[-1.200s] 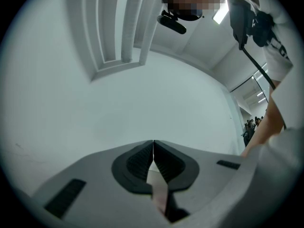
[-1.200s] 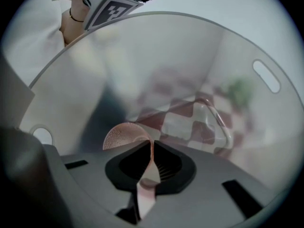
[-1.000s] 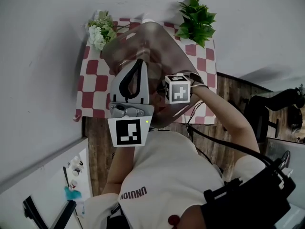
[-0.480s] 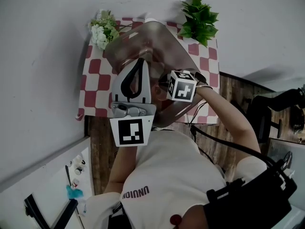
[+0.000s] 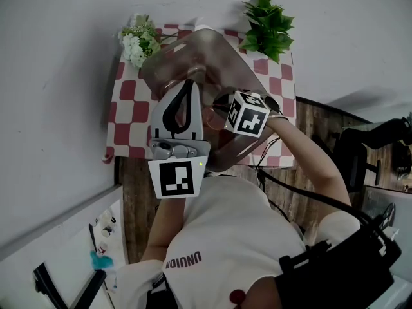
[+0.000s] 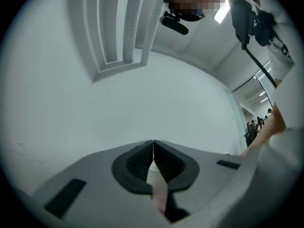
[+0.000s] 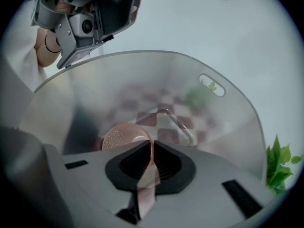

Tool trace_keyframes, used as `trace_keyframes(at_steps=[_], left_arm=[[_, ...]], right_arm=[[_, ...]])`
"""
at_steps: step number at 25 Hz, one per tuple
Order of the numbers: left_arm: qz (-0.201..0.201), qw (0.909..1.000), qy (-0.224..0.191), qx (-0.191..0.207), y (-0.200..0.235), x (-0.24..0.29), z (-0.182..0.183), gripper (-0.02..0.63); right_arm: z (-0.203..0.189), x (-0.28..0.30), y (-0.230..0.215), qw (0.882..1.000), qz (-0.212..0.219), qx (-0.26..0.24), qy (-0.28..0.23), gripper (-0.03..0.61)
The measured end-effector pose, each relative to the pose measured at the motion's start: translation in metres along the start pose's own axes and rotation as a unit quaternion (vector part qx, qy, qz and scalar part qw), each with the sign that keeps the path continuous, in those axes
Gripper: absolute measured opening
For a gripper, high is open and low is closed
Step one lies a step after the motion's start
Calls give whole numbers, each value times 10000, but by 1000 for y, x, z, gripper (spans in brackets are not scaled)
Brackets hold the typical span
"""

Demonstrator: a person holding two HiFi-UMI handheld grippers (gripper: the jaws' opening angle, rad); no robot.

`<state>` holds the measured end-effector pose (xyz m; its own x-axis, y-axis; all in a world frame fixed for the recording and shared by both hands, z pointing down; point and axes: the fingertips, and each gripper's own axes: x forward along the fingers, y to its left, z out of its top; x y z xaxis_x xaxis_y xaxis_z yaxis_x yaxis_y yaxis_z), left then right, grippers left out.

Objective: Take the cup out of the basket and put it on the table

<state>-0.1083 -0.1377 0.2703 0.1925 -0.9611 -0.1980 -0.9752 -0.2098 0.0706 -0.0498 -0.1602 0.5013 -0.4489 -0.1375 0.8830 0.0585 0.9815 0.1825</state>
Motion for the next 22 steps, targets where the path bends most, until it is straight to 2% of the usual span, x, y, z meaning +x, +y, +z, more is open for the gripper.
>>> trace_keyframes(at_steps=[22], left_arm=[[-44, 10000, -18, 14, -1, 0, 1, 15]], right_arm=[[34, -47, -26, 9930, -807, 223, -829, 35]])
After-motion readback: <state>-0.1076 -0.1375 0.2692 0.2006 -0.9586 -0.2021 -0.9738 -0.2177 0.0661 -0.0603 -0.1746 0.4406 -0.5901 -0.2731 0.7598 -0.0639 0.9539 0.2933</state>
